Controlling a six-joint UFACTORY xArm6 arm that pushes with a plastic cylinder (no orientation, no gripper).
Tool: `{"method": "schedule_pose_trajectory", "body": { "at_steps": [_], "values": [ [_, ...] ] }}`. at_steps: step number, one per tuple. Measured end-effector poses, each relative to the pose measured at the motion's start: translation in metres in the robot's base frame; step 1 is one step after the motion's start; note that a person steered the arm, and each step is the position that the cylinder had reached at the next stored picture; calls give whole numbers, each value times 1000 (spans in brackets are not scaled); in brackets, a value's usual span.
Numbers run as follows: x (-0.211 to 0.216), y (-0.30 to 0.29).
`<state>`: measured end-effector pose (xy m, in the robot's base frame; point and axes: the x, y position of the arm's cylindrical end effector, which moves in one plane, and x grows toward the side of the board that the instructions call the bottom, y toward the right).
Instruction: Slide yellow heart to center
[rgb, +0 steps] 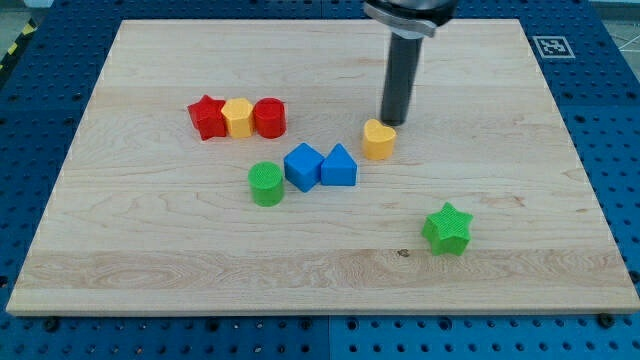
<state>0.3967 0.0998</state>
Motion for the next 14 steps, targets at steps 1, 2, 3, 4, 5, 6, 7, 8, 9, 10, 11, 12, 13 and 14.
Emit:
{"method": "schedule_pose_trajectory", "body": {
  "at_steps": [1, 2, 3, 4, 5, 6, 7, 8, 9, 10, 11, 12, 13, 14],
  "values": [
    [30, 36],
    [61, 52],
    [73, 52],
    [73, 51],
    [73, 51],
    [73, 49],
    [73, 32],
    [69, 14],
    [45, -9],
    [19, -34],
    [15, -37],
    [19, -33],
    [39, -25],
    [42, -30]
  ]
}}
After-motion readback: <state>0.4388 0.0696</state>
